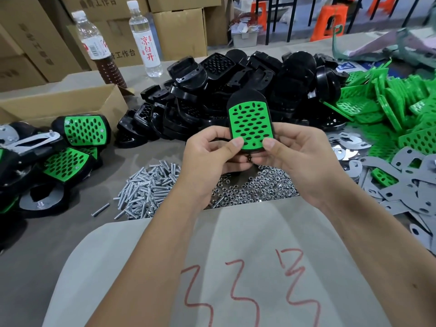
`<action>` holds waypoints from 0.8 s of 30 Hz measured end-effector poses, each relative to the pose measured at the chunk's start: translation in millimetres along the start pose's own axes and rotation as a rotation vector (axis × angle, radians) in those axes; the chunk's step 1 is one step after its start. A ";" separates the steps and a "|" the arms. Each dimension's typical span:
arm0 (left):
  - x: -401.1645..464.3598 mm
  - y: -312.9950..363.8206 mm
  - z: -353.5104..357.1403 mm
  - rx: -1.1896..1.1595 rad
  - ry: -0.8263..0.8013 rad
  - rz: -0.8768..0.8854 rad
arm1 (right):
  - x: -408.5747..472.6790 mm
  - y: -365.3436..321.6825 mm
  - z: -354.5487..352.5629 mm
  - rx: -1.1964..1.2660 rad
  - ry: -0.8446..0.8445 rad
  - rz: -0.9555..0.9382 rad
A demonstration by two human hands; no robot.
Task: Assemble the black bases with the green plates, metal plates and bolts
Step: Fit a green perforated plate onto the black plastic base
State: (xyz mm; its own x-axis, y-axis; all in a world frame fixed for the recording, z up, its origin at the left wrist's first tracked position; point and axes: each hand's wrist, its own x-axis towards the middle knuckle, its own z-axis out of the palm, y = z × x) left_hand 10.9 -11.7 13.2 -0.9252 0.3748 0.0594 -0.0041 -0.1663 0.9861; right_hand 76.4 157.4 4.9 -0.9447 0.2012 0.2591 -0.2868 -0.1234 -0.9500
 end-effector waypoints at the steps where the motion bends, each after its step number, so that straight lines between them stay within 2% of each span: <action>1: -0.2 1.1 -0.3 -0.019 0.004 -0.012 | 0.1 -0.6 -0.3 0.020 -0.017 -0.004; 5: -1.3 1.7 3.5 -0.055 0.023 -0.056 | -1.2 -1.0 -1.1 0.049 -0.036 -0.003; 8: -0.9 -3.1 12.7 0.089 0.107 0.014 | 0.1 -0.5 5.7 -0.066 0.060 -0.004; 9: -1.3 -4.7 16.9 0.197 0.159 0.075 | 0.2 -0.3 8.0 -0.217 0.102 -0.060; 11: -5.2 -4.2 26.4 0.328 0.242 0.165 | -0.7 -1.2 13.6 -0.713 0.124 -0.303; 12: -8.1 -1.9 30.8 0.317 0.255 0.161 | -2.4 -2.7 18.0 -0.949 0.125 -0.430; 14: -9.3 3.9 33.8 0.205 0.289 0.088 | -4.5 -5.2 28.0 -1.168 0.131 -0.569; 17: -1.1 11.4 18.9 0.038 0.470 0.010 | -9.5 -3.7 41.8 -1.059 -0.008 -0.556; 20: 6.0 17.0 -14.1 0.139 0.625 0.110 | -14.8 1.8 50.7 -0.921 -0.119 -0.414; 22: 6.9 16.0 -37.6 0.188 0.660 0.175 | -13.5 4.7 59.5 -0.958 -0.121 -0.382; 24: 3.8 12.7 -55.4 0.183 0.683 0.203 | -7.7 5.4 71.3 -1.037 -0.209 -0.327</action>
State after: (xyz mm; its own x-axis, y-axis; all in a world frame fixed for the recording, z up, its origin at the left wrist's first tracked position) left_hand -13.7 -62.9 17.3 -0.9315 -0.3088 0.1922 0.2004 0.0053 0.9797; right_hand 70.8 86.0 10.2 -0.8840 -0.1045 0.4557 -0.3474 0.7992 -0.4906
